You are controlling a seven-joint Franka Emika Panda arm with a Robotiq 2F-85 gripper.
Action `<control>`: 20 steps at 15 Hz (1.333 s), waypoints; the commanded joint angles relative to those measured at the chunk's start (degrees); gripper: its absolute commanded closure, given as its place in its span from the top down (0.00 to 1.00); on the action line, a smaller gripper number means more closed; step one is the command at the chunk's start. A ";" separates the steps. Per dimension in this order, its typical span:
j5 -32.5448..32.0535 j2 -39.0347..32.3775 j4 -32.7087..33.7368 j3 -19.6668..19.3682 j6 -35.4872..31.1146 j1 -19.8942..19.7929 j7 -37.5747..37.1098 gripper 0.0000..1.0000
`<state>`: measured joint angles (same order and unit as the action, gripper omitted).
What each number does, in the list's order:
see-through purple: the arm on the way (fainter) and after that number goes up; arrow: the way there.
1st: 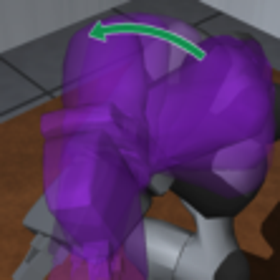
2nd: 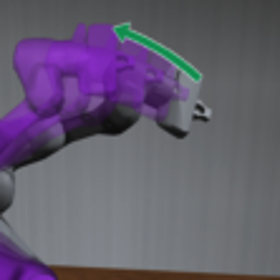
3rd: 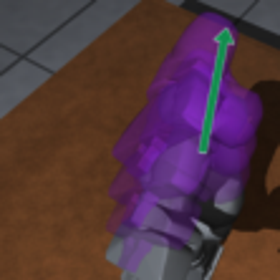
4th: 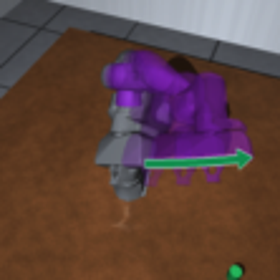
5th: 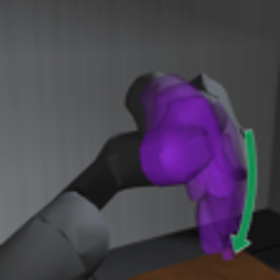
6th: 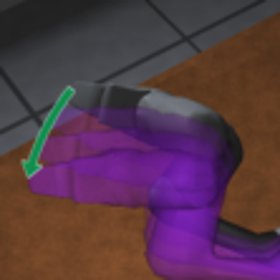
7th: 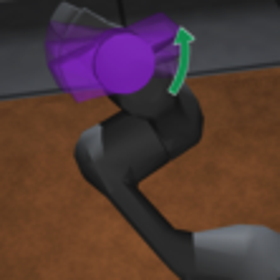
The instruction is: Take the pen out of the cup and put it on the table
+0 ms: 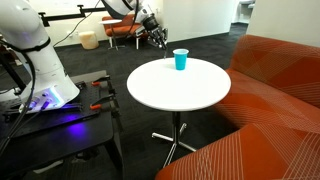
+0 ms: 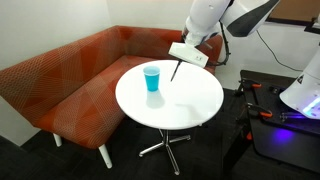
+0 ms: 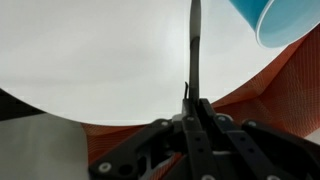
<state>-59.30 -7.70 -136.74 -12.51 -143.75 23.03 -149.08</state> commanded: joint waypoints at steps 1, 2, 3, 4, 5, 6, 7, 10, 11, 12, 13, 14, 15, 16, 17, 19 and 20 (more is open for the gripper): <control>0.10 -0.13 -1.54 6.23 -7.85 -9.89 1.96 0.03; 0.49 -0.67 -1.60 7.16 -9.88 -11.72 2.72 0.03; 1.06 -1.52 -1.76 4.25 -12.80 -9.90 3.60 0.03; 1.33 -2.19 -1.91 4.59 -15.26 -11.23 4.87 0.03; 1.63 -2.91 -2.00 4.50 -17.28 -11.84 6.10 0.03; 2.24 -3.50 -2.15 4.65 -18.94 -12.49 7.53 0.03; 2.83 -4.13 -2.32 4.88 -20.20 -13.05 8.81 0.03; 5.87 -5.41 -2.99 5.63 -21.84 -14.21 13.00 0.03; 7.02 -5.68 -3.16 5.84 -21.88 -14.45 14.18 0.03; 8.36 -5.97 -3.20 6.09 -21.42 -14.53 15.32 0.14; 9.58 -6.14 -3.14 6.42 -20.92 -14.55 16.46 0.36; 10.80 -6.17 -3.09 6.86 -20.30 -14.59 17.63 0.39; 11.84 -6.10 -3.05 7.26 -19.83 -14.62 18.59 0.40; 12.90 -5.72 -3.04 7.68 -18.84 -14.40 19.51 0.47; 13.53 -5.24 -3.04 7.89 -17.95 -14.06 20.09 0.55; 14.08 -3.80 -2.90 8.44 -14.50 -12.92 20.31 0.70; 13.99 -3.09 -2.81 8.80 -12.54 -12.43 19.96 0.77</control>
<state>-46.90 -14.11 -139.10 -4.96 -161.71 9.61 -130.63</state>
